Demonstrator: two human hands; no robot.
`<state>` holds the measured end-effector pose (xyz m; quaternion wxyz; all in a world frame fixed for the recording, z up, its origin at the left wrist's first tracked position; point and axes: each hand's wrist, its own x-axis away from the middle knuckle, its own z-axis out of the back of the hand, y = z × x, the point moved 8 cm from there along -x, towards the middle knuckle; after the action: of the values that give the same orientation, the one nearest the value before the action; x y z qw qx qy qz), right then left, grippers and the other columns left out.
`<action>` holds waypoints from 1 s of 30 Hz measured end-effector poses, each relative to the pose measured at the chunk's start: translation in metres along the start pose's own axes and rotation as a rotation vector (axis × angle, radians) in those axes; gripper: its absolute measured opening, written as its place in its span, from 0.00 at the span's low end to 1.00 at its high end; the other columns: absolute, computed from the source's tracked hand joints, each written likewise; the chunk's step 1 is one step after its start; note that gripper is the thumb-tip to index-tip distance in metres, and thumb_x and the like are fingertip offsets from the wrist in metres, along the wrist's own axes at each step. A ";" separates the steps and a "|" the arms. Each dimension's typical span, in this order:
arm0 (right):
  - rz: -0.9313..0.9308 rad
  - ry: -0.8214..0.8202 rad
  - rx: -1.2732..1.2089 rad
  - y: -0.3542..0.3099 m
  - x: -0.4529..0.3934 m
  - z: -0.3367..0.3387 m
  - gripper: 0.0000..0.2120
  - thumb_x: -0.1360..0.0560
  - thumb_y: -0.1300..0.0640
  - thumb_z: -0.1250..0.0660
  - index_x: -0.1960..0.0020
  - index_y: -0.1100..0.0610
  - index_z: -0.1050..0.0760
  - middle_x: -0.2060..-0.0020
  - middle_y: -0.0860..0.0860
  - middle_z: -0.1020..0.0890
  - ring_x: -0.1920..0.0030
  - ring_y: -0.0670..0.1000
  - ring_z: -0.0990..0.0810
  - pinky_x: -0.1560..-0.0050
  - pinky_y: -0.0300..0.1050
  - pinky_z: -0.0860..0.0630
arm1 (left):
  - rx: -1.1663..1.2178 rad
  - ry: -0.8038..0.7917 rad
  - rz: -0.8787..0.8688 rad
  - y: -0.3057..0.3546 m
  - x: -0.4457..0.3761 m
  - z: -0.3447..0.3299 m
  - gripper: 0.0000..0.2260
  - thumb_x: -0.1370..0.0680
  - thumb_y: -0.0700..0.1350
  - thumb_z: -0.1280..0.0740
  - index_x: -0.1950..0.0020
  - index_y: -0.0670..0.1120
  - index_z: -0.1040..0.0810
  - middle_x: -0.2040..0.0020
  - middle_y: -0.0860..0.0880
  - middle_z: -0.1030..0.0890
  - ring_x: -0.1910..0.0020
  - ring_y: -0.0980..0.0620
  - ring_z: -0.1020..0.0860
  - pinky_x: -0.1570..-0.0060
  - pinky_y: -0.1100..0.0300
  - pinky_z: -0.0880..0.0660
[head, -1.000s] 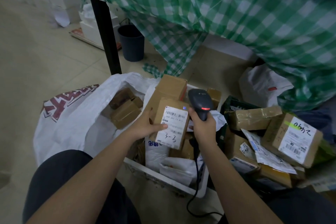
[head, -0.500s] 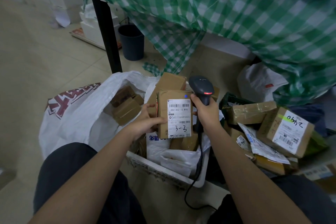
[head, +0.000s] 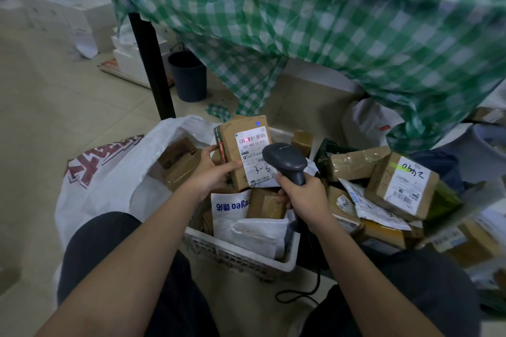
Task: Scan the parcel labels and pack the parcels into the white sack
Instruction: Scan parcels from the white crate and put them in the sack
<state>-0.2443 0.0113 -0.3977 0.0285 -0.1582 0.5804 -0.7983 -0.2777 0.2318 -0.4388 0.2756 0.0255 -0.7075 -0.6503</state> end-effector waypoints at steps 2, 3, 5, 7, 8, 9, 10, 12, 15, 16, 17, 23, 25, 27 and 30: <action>-0.014 0.007 -0.011 0.002 0.004 0.004 0.08 0.25 0.54 0.30 0.60 0.56 0.23 0.72 0.52 0.20 0.69 0.49 0.18 0.66 0.43 0.26 | 0.006 -0.003 -0.004 0.000 0.002 -0.002 0.37 0.28 0.41 0.25 0.27 0.50 0.44 0.47 0.51 0.24 0.52 0.53 0.21 0.61 0.57 0.21; -0.017 0.007 -0.018 0.002 0.005 0.005 0.08 0.25 0.55 0.30 0.61 0.57 0.23 0.72 0.52 0.20 0.68 0.51 0.18 0.66 0.43 0.27 | 0.003 -0.005 -0.007 0.000 0.002 -0.002 0.37 0.28 0.42 0.25 0.27 0.51 0.44 0.45 0.50 0.24 0.51 0.52 0.21 0.59 0.56 0.21; -0.015 0.005 -0.007 0.002 0.006 0.007 0.09 0.26 0.55 0.30 0.62 0.57 0.23 0.74 0.51 0.21 0.68 0.52 0.17 0.66 0.44 0.27 | -0.010 -0.004 -0.012 0.001 0.003 -0.003 0.37 0.29 0.42 0.25 0.27 0.51 0.44 0.43 0.49 0.24 0.49 0.50 0.22 0.53 0.53 0.21; -0.011 0.003 0.017 0.001 0.007 0.007 0.09 0.26 0.55 0.30 0.64 0.57 0.24 0.76 0.50 0.22 0.68 0.52 0.17 0.65 0.45 0.27 | -0.013 -0.001 -0.017 0.001 0.004 -0.003 0.37 0.28 0.43 0.25 0.27 0.50 0.44 0.47 0.51 0.25 0.49 0.51 0.22 0.50 0.51 0.22; -0.010 0.003 0.024 0.001 0.007 0.006 0.09 0.26 0.56 0.30 0.64 0.57 0.24 0.76 0.50 0.22 0.68 0.52 0.17 0.65 0.45 0.27 | -0.010 -0.002 -0.018 0.002 0.004 -0.003 0.37 0.28 0.43 0.25 0.26 0.50 0.44 0.47 0.52 0.25 0.49 0.50 0.22 0.49 0.50 0.22; -0.009 0.002 0.029 -0.001 0.008 0.006 0.09 0.27 0.56 0.30 0.64 0.58 0.24 0.76 0.51 0.22 0.68 0.52 0.17 0.65 0.45 0.27 | -0.006 -0.005 -0.021 0.003 0.005 -0.003 0.37 0.28 0.42 0.25 0.26 0.50 0.44 0.48 0.52 0.25 0.48 0.50 0.22 0.48 0.49 0.22; -0.006 0.000 0.032 -0.002 0.009 0.006 0.09 0.27 0.57 0.30 0.64 0.58 0.24 0.75 0.52 0.22 0.68 0.52 0.17 0.66 0.45 0.27 | 0.000 -0.009 -0.022 0.003 0.005 -0.003 0.37 0.28 0.42 0.25 0.27 0.50 0.44 0.47 0.51 0.25 0.48 0.49 0.22 0.48 0.48 0.21; 0.003 -0.009 0.043 -0.007 0.010 0.004 0.09 0.26 0.57 0.31 0.63 0.58 0.24 0.74 0.54 0.21 0.70 0.50 0.18 0.67 0.43 0.27 | 0.007 -0.015 -0.026 0.004 0.006 -0.001 0.37 0.28 0.43 0.25 0.27 0.51 0.44 0.47 0.51 0.24 0.46 0.48 0.22 0.49 0.48 0.21; 0.020 -0.033 0.060 -0.012 0.011 0.000 0.07 0.26 0.57 0.31 0.62 0.58 0.23 0.73 0.53 0.21 0.70 0.49 0.19 0.67 0.42 0.27 | 0.017 -0.013 -0.023 0.002 0.006 0.005 0.38 0.29 0.44 0.24 0.27 0.52 0.44 0.43 0.49 0.24 0.43 0.47 0.22 0.42 0.44 0.24; 0.023 -0.037 0.060 -0.013 0.010 -0.002 0.07 0.26 0.57 0.31 0.61 0.58 0.23 0.73 0.53 0.21 0.68 0.51 0.18 0.66 0.42 0.27 | 0.025 -0.011 -0.022 0.002 0.006 0.007 0.38 0.29 0.44 0.24 0.27 0.53 0.44 0.43 0.49 0.23 0.43 0.46 0.22 0.41 0.43 0.25; 0.027 -0.039 0.060 -0.014 0.009 -0.003 0.06 0.26 0.57 0.31 0.61 0.58 0.23 0.73 0.53 0.21 0.66 0.53 0.17 0.65 0.43 0.26 | 0.035 -0.008 -0.023 0.002 0.006 0.010 0.38 0.29 0.44 0.24 0.27 0.53 0.44 0.43 0.49 0.23 0.43 0.46 0.22 0.41 0.42 0.25; 0.029 -0.060 0.025 -0.021 0.000 -0.022 0.05 0.27 0.57 0.29 0.58 0.58 0.23 0.70 0.53 0.20 0.69 0.51 0.18 0.68 0.41 0.26 | 0.035 0.039 -0.052 0.003 0.014 0.031 0.37 0.28 0.42 0.26 0.26 0.50 0.44 0.41 0.50 0.26 0.45 0.49 0.23 0.50 0.51 0.22; 0.019 -0.041 -0.005 -0.022 -0.007 -0.032 0.06 0.27 0.57 0.29 0.59 0.58 0.23 0.70 0.54 0.20 0.70 0.50 0.19 0.70 0.39 0.27 | 0.048 0.080 -0.059 0.002 0.015 0.047 0.37 0.28 0.43 0.26 0.26 0.50 0.44 0.38 0.48 0.27 0.42 0.47 0.24 0.54 0.54 0.22; 0.018 0.003 -0.012 -0.022 -0.018 -0.044 0.07 0.27 0.55 0.28 0.61 0.57 0.23 0.68 0.56 0.18 0.68 0.53 0.18 0.66 0.45 0.24 | 0.039 0.162 -0.091 0.001 0.014 0.069 0.37 0.28 0.42 0.25 0.26 0.49 0.43 0.38 0.49 0.27 0.42 0.49 0.25 0.55 0.56 0.22; -0.016 0.016 -0.047 -0.020 -0.036 -0.071 0.09 0.28 0.54 0.28 0.59 0.61 0.22 0.68 0.57 0.18 0.67 0.54 0.18 0.61 0.51 0.22 | -0.023 0.302 -0.145 0.004 0.007 0.111 0.36 0.28 0.42 0.25 0.27 0.49 0.43 0.39 0.48 0.27 0.42 0.50 0.26 0.44 0.53 0.25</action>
<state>-0.2279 0.0911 -0.4060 0.0136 -0.1572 0.5978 -0.7860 -0.3290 0.3302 -0.4332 0.3316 0.1707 -0.6466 -0.6654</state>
